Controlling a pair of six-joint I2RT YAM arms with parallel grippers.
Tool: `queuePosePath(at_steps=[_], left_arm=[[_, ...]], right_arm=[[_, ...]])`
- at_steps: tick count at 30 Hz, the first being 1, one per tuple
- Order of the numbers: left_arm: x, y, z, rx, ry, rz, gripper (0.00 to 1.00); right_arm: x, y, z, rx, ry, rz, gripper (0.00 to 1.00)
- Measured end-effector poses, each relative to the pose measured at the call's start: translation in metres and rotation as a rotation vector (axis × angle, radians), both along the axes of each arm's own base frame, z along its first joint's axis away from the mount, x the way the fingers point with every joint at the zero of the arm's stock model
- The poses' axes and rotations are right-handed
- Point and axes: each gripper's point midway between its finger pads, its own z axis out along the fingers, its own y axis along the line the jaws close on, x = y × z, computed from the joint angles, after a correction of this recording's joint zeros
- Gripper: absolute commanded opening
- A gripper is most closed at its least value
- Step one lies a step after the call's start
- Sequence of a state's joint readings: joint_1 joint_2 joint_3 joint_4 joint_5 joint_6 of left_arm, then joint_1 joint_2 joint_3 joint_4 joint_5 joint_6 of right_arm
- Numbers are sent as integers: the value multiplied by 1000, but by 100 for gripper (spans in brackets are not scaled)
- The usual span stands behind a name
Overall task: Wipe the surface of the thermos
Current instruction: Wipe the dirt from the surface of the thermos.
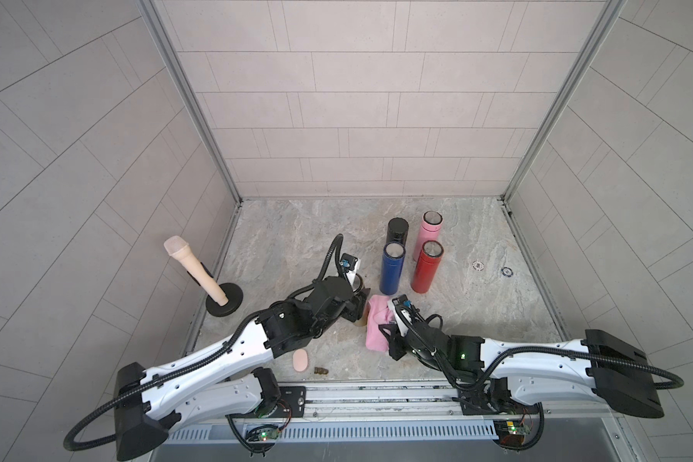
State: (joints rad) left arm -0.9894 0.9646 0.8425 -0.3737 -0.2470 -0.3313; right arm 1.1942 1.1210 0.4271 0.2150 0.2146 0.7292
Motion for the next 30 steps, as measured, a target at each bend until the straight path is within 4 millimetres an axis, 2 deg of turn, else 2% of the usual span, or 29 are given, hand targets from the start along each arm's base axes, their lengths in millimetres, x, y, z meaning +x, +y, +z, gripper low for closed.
queuePosePath(at_steps=[4,8,12,16,20,24,27,29,30], left_arm=[[-6,-6,-1,-4,15,-129,0],[-23,-24,-3,-26,18,-300,0],[-41,-39,-8,-49,8,-459,0],[-53,-45,-12,-49,6,-547,0],[-55,-49,-18,-34,11,-582,0],[-56,-51,-29,-24,25,-599,0],[-54,-54,-33,-18,25,-599,0],[-52,-55,-32,-21,16,-597,0],[-52,-56,-31,-25,10,-596,0]], right_arm=[[12,-12,-2,34,61,-42,0],[28,-15,-2,118,122,-45,0],[28,-4,3,195,166,30,0],[24,9,17,263,188,113,0],[25,14,48,328,163,152,0],[23,12,110,417,59,192,0],[16,6,149,474,-13,220,0],[11,4,160,497,-34,239,0],[9,4,160,500,-34,244,0]])
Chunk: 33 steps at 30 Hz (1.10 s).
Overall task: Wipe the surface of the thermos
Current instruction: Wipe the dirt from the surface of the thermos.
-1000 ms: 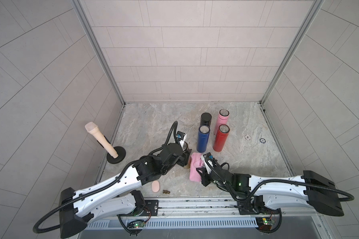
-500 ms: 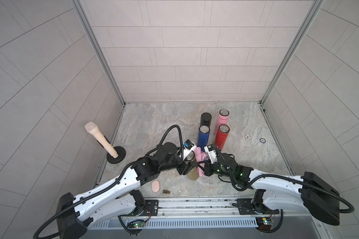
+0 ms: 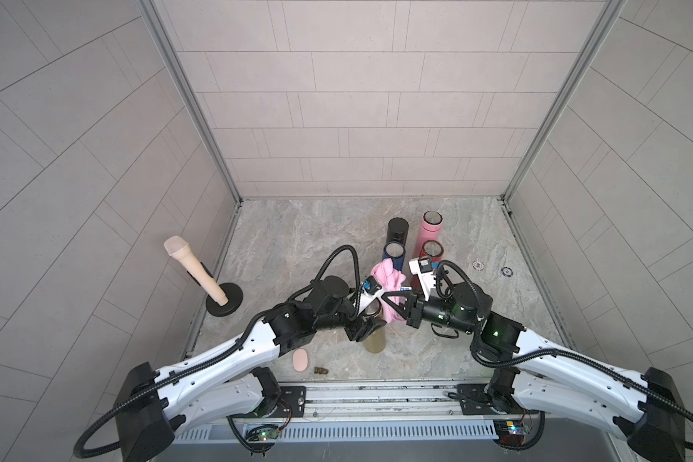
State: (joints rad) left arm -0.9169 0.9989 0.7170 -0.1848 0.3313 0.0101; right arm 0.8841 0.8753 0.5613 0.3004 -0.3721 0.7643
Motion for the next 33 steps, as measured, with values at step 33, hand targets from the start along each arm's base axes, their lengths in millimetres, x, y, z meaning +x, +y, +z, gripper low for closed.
queuePosePath(at_steps=[33], left_arm=[[54,33,35,-172,230,822,0]], right_arm=[[-31,43,-99,-373,-63,31,0]])
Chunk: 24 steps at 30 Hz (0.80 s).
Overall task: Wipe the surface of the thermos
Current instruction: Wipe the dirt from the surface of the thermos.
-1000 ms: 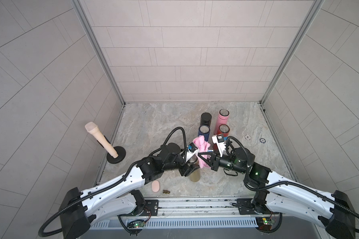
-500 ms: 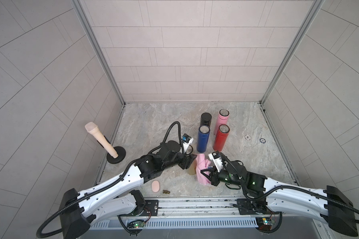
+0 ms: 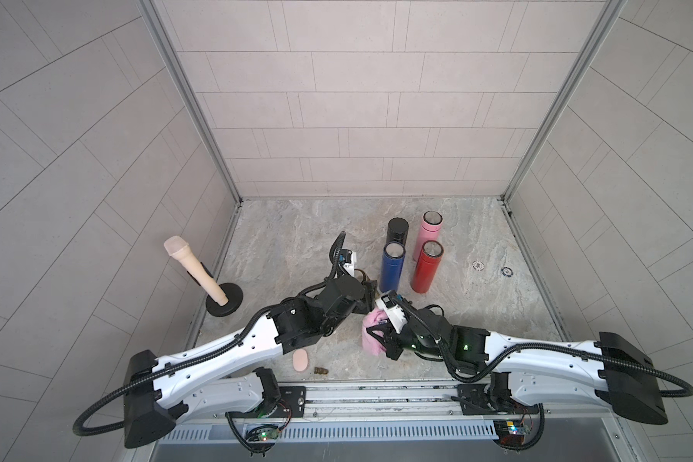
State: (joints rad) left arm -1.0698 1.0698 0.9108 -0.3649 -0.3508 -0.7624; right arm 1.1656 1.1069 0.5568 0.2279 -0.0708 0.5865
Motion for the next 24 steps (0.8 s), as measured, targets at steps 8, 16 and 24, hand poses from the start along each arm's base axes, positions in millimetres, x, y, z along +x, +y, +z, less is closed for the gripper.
queuePosePath(at_steps=[8,16,24], left_arm=[[-5,-1,3,-43,19,15,0],[-3,5,10,-51,-4,34,0],[-2,6,10,-49,-9,41,0]], right_arm=[[1,7,48,132,-123,-17,0],[11,-12,-1,36,-59,-130,0],[10,-8,-6,-7,-46,-133,0]])
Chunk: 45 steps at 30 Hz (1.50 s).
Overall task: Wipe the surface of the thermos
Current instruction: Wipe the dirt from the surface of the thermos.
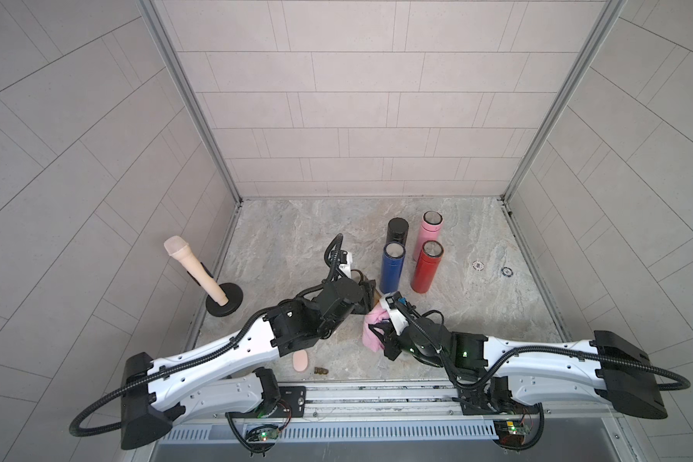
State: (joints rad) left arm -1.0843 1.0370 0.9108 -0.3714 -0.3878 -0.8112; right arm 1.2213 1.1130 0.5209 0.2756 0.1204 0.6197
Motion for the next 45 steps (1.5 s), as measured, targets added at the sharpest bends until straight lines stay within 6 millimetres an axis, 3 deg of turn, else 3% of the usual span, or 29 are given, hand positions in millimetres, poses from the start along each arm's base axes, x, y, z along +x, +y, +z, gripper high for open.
queuePosePath(at_steps=[6,8,11,18,22,27,30,33,45], left_arm=[[0,0,0,0,1,-2,0],[-1,0,1,0,-2,-4,0],[-2,2,5,9,-19,-22,0],[-16,2,37,94,-113,-217,0],[-29,1,52,129,-180,-339,0],[-58,-8,61,132,-233,-556,0],[-73,-17,60,126,-246,-668,0],[-82,-23,53,133,-243,-742,0],[-80,-42,2,229,-200,-834,0]], right_arm=[[-1,16,53,75,-70,31,0],[0,18,60,88,-78,29,0],[1,17,49,74,-64,22,0],[-8,-14,-25,-14,67,-18,0],[-6,-36,-33,3,131,-60,0],[20,-69,-40,121,249,-192,0],[24,-81,-47,163,303,-229,0],[21,-79,-35,219,319,-208,0],[14,-51,75,512,272,-40,0]])
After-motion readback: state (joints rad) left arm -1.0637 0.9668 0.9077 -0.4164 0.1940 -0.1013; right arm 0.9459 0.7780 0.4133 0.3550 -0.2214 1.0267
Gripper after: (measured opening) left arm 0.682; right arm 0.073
